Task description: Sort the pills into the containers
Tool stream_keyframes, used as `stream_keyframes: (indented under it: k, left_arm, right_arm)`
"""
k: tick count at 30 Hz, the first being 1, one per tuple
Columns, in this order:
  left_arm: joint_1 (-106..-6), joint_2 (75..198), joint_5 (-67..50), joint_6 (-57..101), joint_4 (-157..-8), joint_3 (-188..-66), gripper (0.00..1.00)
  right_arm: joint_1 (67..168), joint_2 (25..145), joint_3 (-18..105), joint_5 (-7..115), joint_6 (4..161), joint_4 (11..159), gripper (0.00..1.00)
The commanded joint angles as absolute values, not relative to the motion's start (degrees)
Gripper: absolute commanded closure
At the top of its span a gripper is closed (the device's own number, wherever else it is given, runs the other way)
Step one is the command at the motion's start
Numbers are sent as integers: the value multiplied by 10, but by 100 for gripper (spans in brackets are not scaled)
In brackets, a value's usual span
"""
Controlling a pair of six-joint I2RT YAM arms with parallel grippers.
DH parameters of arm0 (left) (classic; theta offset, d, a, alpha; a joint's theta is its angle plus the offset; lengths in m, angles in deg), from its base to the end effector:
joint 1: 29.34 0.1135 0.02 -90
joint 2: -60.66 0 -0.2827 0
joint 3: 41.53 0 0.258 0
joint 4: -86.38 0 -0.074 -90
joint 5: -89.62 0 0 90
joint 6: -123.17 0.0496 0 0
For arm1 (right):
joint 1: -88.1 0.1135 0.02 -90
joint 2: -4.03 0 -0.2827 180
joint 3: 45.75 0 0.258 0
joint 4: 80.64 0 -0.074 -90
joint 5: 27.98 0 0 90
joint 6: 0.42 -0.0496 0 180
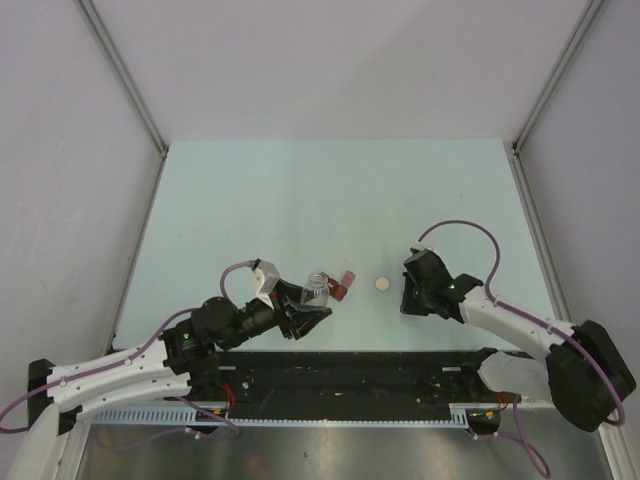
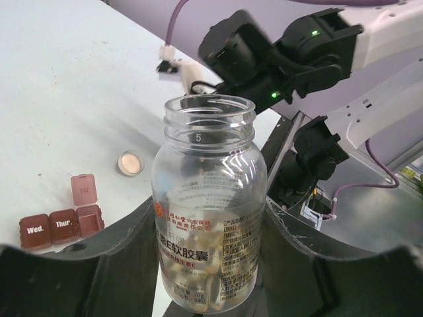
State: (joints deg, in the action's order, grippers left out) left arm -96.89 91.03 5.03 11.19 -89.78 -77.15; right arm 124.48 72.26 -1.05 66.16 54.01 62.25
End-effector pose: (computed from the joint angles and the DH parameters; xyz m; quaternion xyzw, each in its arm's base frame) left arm 0.0640 -0.1427 0.2831 0.2390 0.6562 -0.4801 0.5308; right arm 0.1730 0.1230 0.1654 0.0023 0.9668 0.1205 0.2255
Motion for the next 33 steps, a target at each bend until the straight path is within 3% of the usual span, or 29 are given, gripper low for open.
stream_keyframes:
  k: [1, 5, 14, 33]
  left_arm:
    - [-971, 912, 46, 114, -915, -772, 99]
    - [-971, 918, 46, 115, -918, -777, 100]
    - [-970, 911, 44, 112, -919, -776, 100]
    - [-971, 895, 47, 108, -919, -762, 100]
  right_arm:
    - [1224, 630, 14, 675, 534, 559, 84]
    - [1175, 621, 41, 656, 553, 562, 74]
    - [1122, 750, 56, 485, 615, 701, 58]
    - [1119, 853, 56, 403, 636, 790, 63]
